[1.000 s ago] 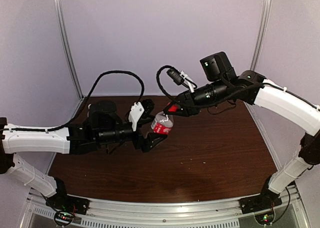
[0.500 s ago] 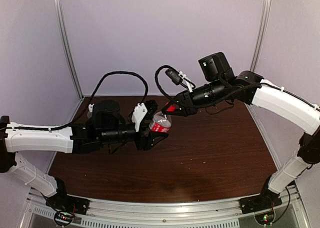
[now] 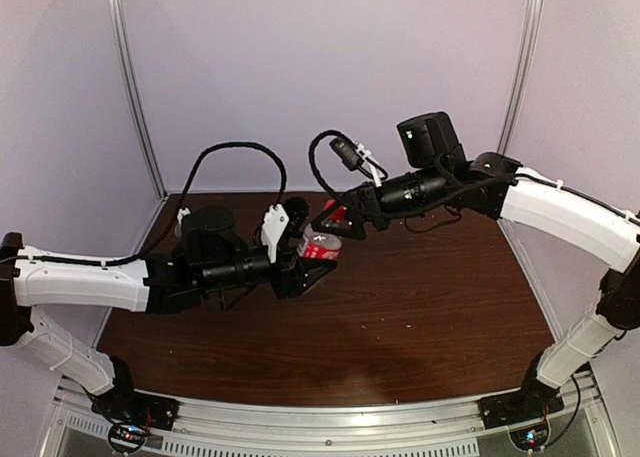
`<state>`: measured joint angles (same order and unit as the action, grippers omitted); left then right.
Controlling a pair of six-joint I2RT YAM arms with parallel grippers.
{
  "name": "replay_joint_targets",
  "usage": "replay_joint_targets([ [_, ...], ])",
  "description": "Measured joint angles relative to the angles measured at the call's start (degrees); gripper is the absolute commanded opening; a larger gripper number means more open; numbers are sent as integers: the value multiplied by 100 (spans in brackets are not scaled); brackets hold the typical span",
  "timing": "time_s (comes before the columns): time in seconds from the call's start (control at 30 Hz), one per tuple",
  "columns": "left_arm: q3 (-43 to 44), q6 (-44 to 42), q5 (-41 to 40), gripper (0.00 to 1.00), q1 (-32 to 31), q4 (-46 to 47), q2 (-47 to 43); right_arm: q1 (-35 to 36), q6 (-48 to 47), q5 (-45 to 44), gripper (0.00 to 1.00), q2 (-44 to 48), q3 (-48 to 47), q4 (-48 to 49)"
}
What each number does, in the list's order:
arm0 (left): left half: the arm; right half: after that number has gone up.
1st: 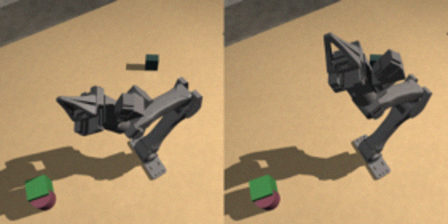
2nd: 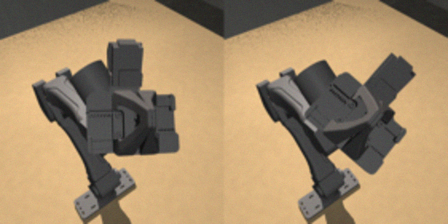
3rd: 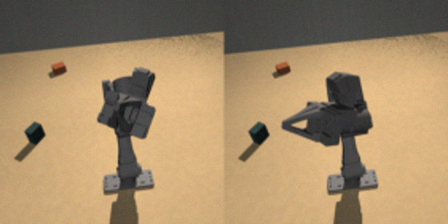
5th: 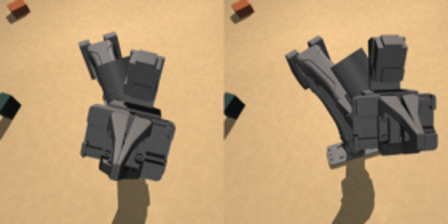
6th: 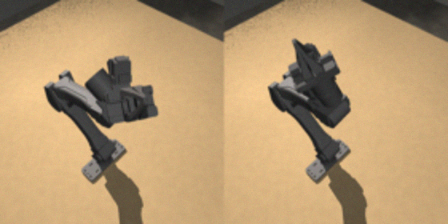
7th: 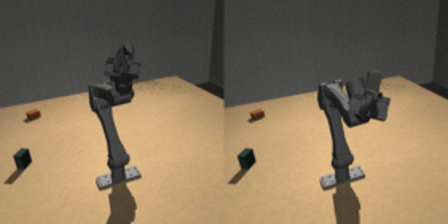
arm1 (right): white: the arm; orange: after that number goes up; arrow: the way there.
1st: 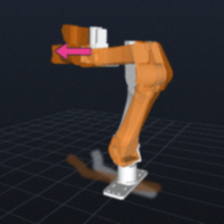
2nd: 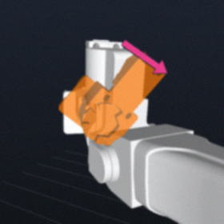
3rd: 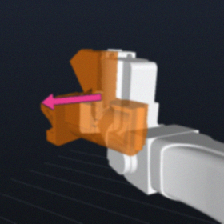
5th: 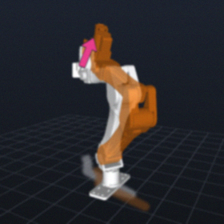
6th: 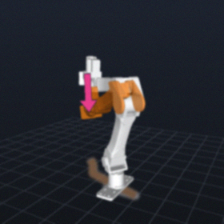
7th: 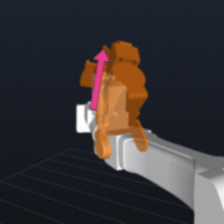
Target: Unscrew the bottle caps
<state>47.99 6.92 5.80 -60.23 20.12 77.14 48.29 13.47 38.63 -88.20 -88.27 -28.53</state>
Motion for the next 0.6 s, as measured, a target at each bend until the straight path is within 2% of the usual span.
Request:
replay_joint_targets([
  [0.3, -490, 634, 111, 37, 0, 903, -2, 4, 503, -546, 96, 750, 901, 1204],
  [0.6, -522, 1086, 295, 36, 0, 1563, 118, 22, 782, -931, 85, 1038, 1086, 2004],
])
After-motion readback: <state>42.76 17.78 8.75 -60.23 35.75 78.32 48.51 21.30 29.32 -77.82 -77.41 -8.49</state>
